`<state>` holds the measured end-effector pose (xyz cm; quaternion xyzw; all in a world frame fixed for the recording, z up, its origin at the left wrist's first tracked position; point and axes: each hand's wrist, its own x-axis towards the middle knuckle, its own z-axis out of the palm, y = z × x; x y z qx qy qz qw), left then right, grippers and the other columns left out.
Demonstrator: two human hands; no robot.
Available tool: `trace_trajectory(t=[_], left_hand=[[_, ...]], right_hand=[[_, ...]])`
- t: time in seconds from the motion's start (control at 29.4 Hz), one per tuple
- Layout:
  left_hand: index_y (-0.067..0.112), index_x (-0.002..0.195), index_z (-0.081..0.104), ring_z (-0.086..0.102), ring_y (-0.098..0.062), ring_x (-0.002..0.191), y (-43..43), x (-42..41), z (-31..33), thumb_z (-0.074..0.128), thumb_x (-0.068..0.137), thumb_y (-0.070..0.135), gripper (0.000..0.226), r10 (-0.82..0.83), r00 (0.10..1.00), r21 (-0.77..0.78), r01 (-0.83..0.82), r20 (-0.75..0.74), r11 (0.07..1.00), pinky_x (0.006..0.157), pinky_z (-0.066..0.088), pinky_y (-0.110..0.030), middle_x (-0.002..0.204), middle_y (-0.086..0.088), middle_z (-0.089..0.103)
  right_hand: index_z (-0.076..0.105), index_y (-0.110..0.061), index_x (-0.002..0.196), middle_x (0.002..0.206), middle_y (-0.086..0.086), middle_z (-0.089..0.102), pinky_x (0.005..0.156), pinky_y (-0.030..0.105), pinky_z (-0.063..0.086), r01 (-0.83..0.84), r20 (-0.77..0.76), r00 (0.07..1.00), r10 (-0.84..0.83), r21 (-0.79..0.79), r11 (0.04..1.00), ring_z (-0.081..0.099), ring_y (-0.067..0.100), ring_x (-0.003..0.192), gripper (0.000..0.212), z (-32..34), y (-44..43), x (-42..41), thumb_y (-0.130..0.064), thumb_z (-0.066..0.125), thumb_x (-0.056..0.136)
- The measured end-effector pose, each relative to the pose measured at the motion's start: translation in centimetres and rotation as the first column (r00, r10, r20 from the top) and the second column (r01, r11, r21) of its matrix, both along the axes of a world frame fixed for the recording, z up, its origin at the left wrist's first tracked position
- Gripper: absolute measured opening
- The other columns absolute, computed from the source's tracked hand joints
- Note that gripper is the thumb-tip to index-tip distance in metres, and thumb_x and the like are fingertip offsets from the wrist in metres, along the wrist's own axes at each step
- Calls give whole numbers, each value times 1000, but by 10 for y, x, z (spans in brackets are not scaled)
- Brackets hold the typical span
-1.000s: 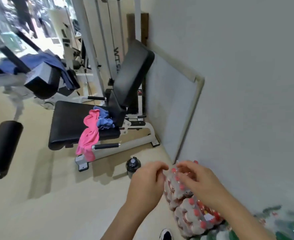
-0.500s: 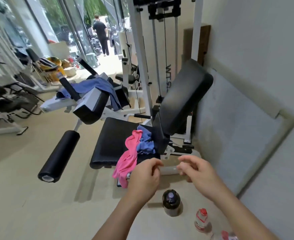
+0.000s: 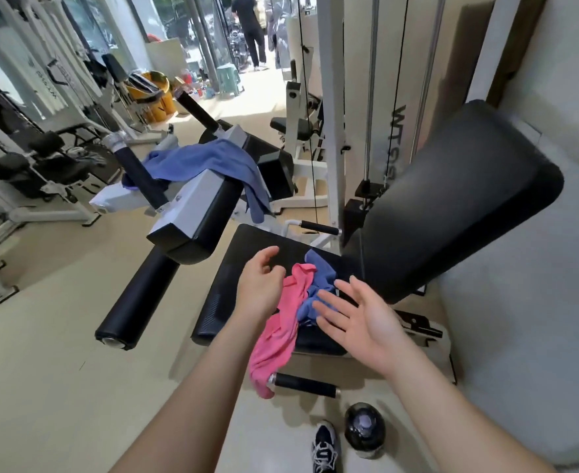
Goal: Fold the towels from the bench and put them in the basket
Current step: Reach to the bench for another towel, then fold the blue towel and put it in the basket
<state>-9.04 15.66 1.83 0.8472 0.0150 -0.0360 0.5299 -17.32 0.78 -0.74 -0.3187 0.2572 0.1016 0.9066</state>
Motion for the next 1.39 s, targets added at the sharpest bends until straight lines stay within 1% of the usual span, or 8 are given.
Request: trace_trajectory(t=[0.48,0.71,0.85,0.95,1.05,1.16,1.26,1.39], left_hand=[[25,129,57,54,-20,116,-15,282,-43,56,77,20,53,54,997,-43,-56,-48,997,100,45,-42,128,-5,56],[6,83,71,66,-28,83,-16,212,-38,43,71,25,36,-141,989,68,144,-35,987,68,51,-35,84,-13,71],[23,94,73,59,-18,83,-6,176,-20,37,75,23,41,-440,892,315,390,102,865,72,49,-35,91,1,71],[25,118,64,54,-17,106,8,189,1,49,78,21,43,-302,859,401,126,413,908,91,46,-30,118,2,62],[29,121,59,50,-18,118,12,217,20,61,77,32,44,-458,839,636,187,292,749,93,41,-36,126,4,59],[24,84,62,56,-1,72,2,217,32,63,85,46,21,-503,864,342,463,34,818,68,46,-26,76,12,64],[18,72,59,43,0,52,-15,198,36,66,86,36,25,-528,849,57,529,-33,847,55,36,-21,54,13,50],[21,82,67,38,-11,52,-38,167,41,68,80,36,16,-638,755,-279,586,-151,760,53,30,-24,53,2,45]], right_hand=[[48,-26,137,133,7,55,85,38,54,-177,27,975,218,-491,853,60,19,113,45,5,21,279,-18,57,94],[8,-57,143,148,-4,38,103,41,41,17,32,725,688,-999,29,43,19,132,91,25,48,356,-38,67,76],[61,-33,83,62,-8,60,56,26,45,-40,124,830,544,-959,280,54,6,54,27,4,43,350,-11,49,92],[59,-15,75,51,-8,56,48,19,42,-287,-55,895,442,-831,477,53,11,55,28,6,19,325,-15,45,99],[63,0,84,55,14,60,36,21,40,-518,-170,844,508,-502,692,53,17,39,37,24,-8,299,-29,44,98],[66,4,73,63,20,63,52,30,44,-682,-356,653,668,-660,315,55,22,51,47,46,-41,278,-38,49,87],[60,-13,61,62,-3,60,63,33,43,-208,-294,790,539,-954,-216,52,12,62,27,47,-70,252,-37,47,65],[71,-10,87,89,1,64,78,22,44,253,173,954,245,-903,-346,58,16,83,39,40,-94,197,-5,48,56]])
